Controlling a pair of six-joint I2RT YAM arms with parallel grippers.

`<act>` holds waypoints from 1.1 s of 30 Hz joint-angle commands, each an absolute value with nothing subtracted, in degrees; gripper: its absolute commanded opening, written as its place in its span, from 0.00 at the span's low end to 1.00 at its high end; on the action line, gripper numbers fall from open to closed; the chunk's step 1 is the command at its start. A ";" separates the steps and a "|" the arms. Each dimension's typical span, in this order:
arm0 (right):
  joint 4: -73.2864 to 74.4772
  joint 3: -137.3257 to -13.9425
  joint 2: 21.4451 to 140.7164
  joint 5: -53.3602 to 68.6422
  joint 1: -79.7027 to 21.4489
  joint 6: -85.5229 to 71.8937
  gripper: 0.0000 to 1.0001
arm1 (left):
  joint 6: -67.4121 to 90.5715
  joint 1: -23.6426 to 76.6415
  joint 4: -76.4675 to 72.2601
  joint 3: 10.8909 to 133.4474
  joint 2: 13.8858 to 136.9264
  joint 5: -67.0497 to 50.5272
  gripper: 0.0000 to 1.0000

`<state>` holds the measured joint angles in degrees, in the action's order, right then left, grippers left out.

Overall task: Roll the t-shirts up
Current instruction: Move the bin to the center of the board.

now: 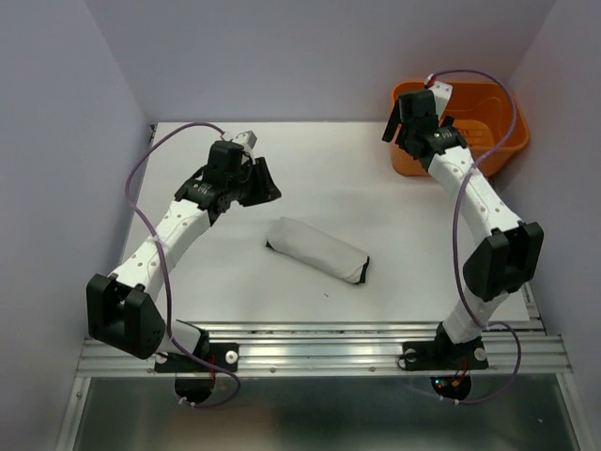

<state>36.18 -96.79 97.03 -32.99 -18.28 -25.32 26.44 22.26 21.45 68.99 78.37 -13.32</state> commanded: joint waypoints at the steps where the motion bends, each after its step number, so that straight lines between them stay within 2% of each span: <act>1: 35.68 -106.77 105.45 -29.36 -13.72 -18.55 0.96 | 24.52 21.88 22.67 67.50 75.59 -14.24 0.56; 2: 35.60 -110.18 107.21 -28.75 -12.93 -18.02 0.96 | 24.52 21.80 22.50 66.63 75.24 -14.15 0.65; 6: 35.68 -117.05 114.68 -25.06 -11.61 -15.39 0.98 | 24.70 21.71 22.15 65.83 74.71 -14.68 0.77; 12: 35.86 -122.52 121.28 -17.50 -11.07 -13.01 0.98 | 24.35 21.45 22.76 66.36 75.15 -14.68 0.77; 19: 38.05 -122.52 121.47 -7.84 -11.07 -10.73 0.93 | 24.08 21.36 22.41 65.83 75.41 -15.64 0.77; 26: 38.23 -119.44 117.60 13.87 -11.60 -9.76 0.92 | 23.73 21.36 21.62 64.51 75.94 -16.08 0.77; 33: 40.69 -124.80 120.23 18.98 -17.13 -10.02 0.91 | 24.52 21.27 21.27 62.05 74.97 -15.73 0.77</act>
